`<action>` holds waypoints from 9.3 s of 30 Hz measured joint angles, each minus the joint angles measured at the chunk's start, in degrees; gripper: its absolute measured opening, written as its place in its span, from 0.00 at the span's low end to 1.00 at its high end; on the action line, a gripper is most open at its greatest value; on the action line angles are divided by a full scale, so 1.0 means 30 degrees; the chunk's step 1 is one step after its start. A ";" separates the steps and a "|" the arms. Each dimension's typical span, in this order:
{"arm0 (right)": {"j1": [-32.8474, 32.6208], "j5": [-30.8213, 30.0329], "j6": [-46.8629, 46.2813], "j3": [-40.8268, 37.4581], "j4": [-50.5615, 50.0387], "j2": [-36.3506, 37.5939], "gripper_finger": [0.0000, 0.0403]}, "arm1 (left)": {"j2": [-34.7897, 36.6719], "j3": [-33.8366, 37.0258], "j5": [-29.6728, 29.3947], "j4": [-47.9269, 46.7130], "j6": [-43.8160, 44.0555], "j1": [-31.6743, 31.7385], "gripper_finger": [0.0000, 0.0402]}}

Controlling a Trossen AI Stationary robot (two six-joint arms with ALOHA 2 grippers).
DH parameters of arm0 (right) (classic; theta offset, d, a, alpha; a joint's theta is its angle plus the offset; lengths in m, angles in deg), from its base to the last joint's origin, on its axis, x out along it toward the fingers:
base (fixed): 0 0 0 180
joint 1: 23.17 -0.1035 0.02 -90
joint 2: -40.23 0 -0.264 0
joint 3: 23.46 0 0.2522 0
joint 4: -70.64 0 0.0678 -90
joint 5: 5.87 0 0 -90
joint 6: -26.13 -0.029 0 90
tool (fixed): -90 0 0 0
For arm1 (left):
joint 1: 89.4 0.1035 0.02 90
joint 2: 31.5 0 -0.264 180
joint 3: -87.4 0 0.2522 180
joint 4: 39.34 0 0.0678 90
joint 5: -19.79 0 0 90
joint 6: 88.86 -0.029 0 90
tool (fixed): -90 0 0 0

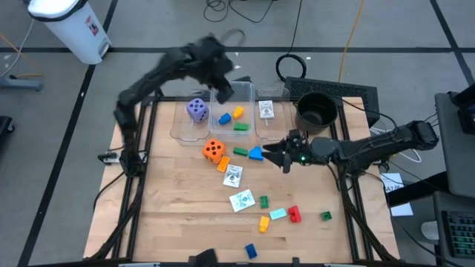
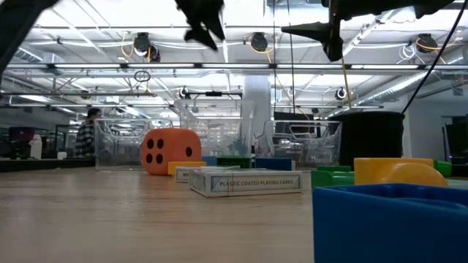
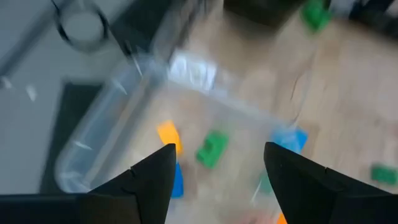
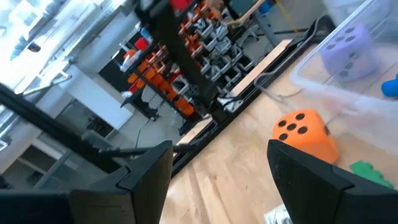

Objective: Pick & Place Toys
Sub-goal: Put the green four stud game piece into the middle transparent bin

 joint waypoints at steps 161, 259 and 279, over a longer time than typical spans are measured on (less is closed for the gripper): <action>-0.3578 0.4972 -1.1279 0.4357 -0.9448 -1.2446 0.37 | 1.5160 2.2462 0.0817 2.3462 1.1823 -1.1552 0.62; -0.0185 0.0768 0.7546 0.2936 -0.4580 -1.1621 0.35 | 1.5484 2.2469 0.1410 2.1918 1.1073 -0.9449 0.62; 0.0557 -0.2025 1.4394 0.2987 -0.0506 -0.0825 0.35 | 1.4204 2.2476 -0.2149 2.2381 1.5449 -0.8783 0.62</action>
